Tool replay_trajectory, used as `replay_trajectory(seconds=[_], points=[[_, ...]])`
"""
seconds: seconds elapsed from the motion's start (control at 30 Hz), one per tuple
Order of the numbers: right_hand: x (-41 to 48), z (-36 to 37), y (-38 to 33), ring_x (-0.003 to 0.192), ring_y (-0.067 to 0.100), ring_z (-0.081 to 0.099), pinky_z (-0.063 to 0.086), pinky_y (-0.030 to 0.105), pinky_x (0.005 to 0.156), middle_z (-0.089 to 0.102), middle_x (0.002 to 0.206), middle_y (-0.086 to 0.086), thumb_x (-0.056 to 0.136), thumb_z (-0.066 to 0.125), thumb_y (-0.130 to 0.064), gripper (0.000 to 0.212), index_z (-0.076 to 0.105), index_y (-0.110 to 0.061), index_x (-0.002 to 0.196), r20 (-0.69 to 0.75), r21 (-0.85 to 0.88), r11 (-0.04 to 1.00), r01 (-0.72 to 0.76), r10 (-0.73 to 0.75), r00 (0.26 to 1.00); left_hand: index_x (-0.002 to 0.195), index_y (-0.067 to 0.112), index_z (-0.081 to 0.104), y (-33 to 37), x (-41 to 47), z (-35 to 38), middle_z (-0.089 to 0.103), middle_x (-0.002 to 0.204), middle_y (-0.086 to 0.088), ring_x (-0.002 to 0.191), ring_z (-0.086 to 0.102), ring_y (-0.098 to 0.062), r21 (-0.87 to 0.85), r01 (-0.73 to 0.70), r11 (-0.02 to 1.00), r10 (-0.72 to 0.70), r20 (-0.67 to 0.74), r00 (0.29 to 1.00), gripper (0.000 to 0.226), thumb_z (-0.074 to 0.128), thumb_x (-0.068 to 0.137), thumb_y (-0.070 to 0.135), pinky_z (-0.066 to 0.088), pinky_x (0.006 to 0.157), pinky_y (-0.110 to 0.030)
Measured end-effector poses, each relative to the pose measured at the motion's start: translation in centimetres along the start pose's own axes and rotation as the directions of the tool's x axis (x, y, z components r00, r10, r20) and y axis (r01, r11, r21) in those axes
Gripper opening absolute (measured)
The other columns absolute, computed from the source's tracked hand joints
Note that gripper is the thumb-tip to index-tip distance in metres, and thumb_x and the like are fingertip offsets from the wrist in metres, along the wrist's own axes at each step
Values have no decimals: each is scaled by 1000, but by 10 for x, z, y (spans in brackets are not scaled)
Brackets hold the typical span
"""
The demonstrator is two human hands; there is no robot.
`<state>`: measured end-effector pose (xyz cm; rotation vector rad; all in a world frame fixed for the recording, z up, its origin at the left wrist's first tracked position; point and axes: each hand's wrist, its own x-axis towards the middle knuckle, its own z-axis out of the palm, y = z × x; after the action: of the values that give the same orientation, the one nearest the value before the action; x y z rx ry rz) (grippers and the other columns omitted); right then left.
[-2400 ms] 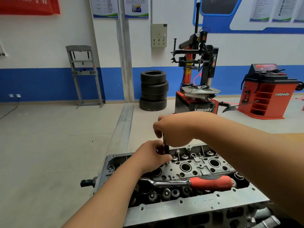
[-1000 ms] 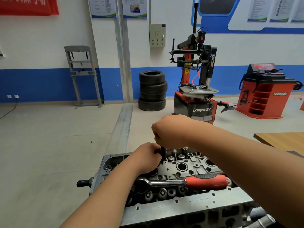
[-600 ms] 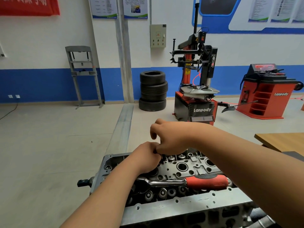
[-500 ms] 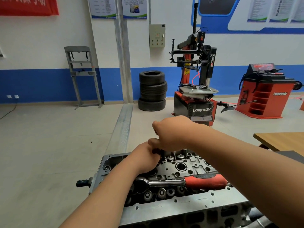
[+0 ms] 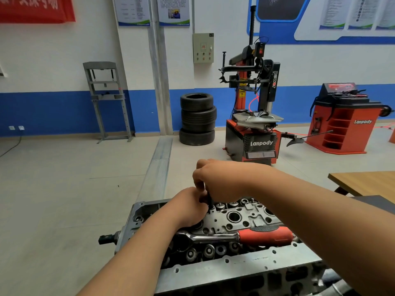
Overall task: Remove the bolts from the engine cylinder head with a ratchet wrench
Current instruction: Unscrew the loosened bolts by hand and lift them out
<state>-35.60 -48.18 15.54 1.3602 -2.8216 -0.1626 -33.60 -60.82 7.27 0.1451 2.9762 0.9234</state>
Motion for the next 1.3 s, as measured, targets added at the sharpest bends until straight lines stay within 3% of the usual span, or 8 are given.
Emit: replay_trajectory(seconds=[0.1, 0.2, 0.27, 0.47, 0.7, 0.97, 1.13, 1.3], points=[[1, 5, 1, 86, 15, 44, 34, 28, 67, 46, 116, -2, 86, 57, -42, 39, 46, -22, 118, -34, 73, 994, -77, 80, 996, 58, 23, 39, 0, 2, 2, 42, 58, 4, 53, 35, -13, 26, 31, 999, -31, 10, 999, 28, 38, 82, 8, 25, 48, -26], [6, 4, 0, 66, 20, 47, 31, 30, 54, 53, 84, -2, 86, 43, -65, 47, 51, -19, 94, -192, -156, 959, -238, 207, 959, 85, 29, 64, -4, 3, 3, 59, 82, 15, 73, 52, -5, -62, 54, 997, -52, 37, 998, 29, 40, 84, 13, 37, 60, -18], [9, 3, 0, 56, 17, 42, 26, 26, 47, 46, 68, -1, 92, 42, -55, 44, 48, -17, 72, -259, -177, 946, -271, 221, 940, 102, 41, 66, -6, 3, 4, 64, 105, 18, 97, 58, -6, -95, 51, 994, -47, 48, 998, 41, 40, 85, 15, 44, 79, -20], [3, -3, 3, 82, 20, 53, 36, 26, 55, 52, 85, -4, 86, 52, -12, 16, 58, -23, 97, -122, 0, 994, -112, 111, 986, 114, 40, 64, -5, 2, 4, 60, 123, 6, 108, 57, -16, -16, 17, 1000, -16, 51, 999, 50, 35, 80, 16, 46, 96, -34], [-2, -5, 10, 82, 14, 52, 39, 21, 64, 59, 93, -5, 84, 55, -5, 21, 55, -26, 81, -181, 124, 992, -29, 51, 982, 102, 41, 63, -4, 1, 4, 64, 116, 12, 110, 57, -10, -94, 4, 996, -1, 28, 1000, 43, 41, 81, 11, 45, 96, -29], [-21, -12, 32, 65, -7, 51, 36, 7, 56, 60, 84, -15, 86, 58, -17, 20, 67, -25, 101, -360, 436, 900, 1, 173, 917, 87, 47, 62, -4, 2, 4, 65, 101, 16, 94, 60, -6, -130, -33, 991, 36, 18, 999, 27, 49, 77, 25, 48, 88, -28], [-9, 12, 14, 93, 14, 53, 39, 25, 74, 61, 110, -4, 88, 60, -40, 37, 55, -21, 120, -133, 268, 956, -115, 155, 979, 97, 36, 66, -6, 7, 6, 68, 103, 10, 101, 60, -14, 29, -40, 999, 40, 6, 999, 13, 55, 91, 38, 47, 93, -32], [-10, -8, 19, 80, 8, 56, 39, 18, 69, 64, 96, -6, 93, 56, -24, 10, 61, -21, 101, -451, 377, 926, -33, 214, 866, 99, 33, 72, -7, 6, 5, 62, 97, 17, 95, 58, -4, 53, -75, 996, 75, -8, 997, 17, 57, 91, 38, 42, 81, -20]])
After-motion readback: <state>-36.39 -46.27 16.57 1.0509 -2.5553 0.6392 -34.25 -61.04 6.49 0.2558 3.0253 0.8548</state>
